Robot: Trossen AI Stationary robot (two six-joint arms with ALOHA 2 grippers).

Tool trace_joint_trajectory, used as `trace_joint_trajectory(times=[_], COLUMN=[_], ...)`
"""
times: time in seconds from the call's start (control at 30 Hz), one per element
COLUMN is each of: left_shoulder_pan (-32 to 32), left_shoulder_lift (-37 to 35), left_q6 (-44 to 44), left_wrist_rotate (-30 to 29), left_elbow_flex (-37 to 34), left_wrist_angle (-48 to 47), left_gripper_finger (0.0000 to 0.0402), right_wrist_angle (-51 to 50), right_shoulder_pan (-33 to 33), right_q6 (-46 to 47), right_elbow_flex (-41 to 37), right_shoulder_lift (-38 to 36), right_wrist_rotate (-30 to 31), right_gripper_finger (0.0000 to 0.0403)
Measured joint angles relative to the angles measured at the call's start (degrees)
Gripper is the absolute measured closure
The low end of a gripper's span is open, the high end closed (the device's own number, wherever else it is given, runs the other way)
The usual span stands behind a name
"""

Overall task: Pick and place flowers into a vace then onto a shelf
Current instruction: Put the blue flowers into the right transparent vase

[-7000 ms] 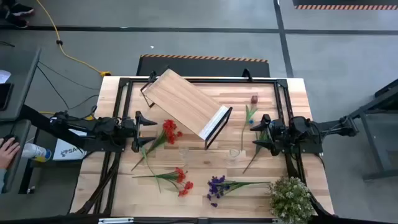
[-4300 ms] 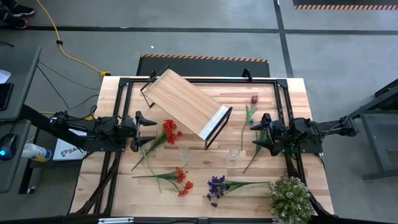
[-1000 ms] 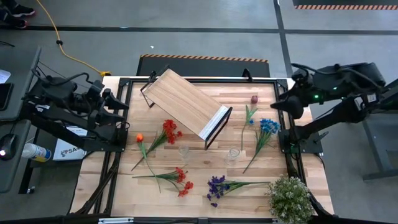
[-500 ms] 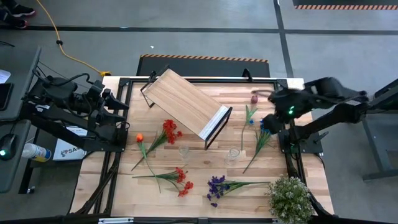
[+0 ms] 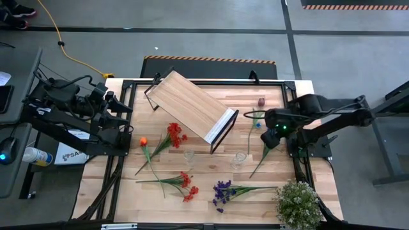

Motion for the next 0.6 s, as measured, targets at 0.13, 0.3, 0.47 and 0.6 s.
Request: trace_joint_trajectory(times=[0.13, 0.3, 0.47, 0.6], left_shoulder_pan=[0.0, 0.0, 0.0, 0.01], left_shoulder_lift=[0.0, 0.0, 0.0, 0.0], left_q6=[0.01, 1.93, 3.17, 3.23], left_wrist_rotate=[0.0, 0.01, 0.01, 0.01], left_elbow_flex=[-0.01, -0.02, -0.02, -0.02], left_wrist_angle=[-0.02, -0.02, -0.02, -0.04], left_gripper_finger=[0.0034, 0.0034, 0.0034, 0.0034], right_wrist_angle=[-0.02, -0.15, -1.3, -2.29], right_shoulder_pan=[0.0, 0.0, 0.0, 0.0], right_q6=[2.21, 6.42, 12.05, 16.65], right_elbow_flex=[-1.37, -1.58, -1.58, -1.58], right_shoulder_lift=[-0.01, -0.01, -0.01, -0.01], right_wrist_rotate=[0.25, 0.91, 0.94, 1.45], right_gripper_finger=[0.011, 0.011, 0.011, 0.011])
